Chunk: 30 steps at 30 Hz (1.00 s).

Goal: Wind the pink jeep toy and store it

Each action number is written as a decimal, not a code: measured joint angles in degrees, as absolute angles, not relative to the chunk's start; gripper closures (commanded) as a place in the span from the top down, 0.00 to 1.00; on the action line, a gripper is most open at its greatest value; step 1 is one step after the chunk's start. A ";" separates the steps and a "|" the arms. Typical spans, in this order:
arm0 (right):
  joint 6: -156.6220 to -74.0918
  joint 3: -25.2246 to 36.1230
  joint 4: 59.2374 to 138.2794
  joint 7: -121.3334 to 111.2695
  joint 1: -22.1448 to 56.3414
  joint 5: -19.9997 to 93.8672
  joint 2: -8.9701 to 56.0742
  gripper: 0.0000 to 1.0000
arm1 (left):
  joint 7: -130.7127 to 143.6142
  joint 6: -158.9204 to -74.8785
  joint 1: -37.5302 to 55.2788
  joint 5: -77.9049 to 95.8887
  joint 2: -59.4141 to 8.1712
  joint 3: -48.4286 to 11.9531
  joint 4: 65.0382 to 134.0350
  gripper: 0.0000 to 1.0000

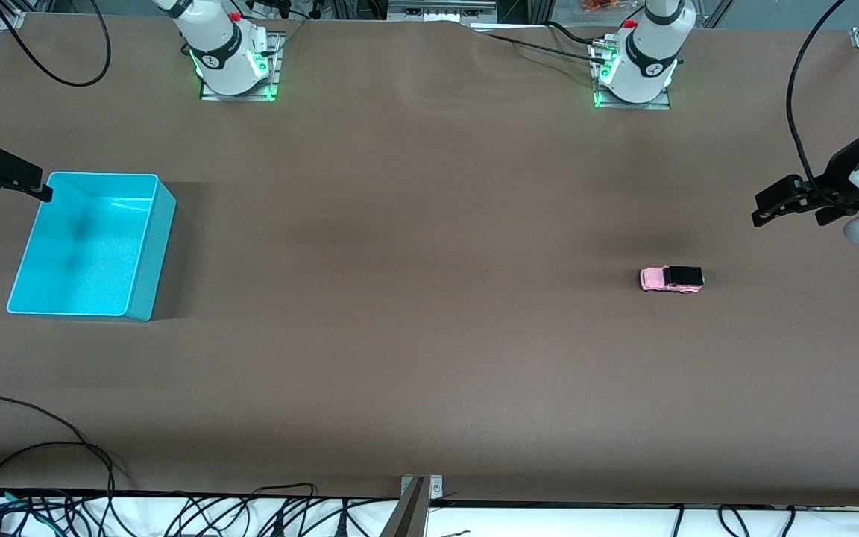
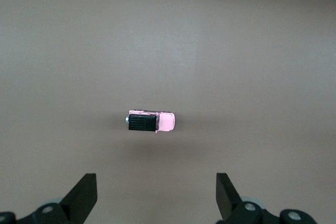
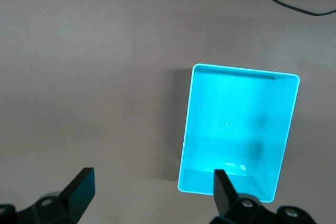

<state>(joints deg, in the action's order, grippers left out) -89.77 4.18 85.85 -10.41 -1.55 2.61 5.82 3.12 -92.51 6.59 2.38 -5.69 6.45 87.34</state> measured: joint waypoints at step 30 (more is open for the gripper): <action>-89.68 4.10 85.85 -10.41 -1.54 2.61 5.64 1.00 | 2.87 -91.27 6.71 0.99 -5.67 5.84 87.34 1.00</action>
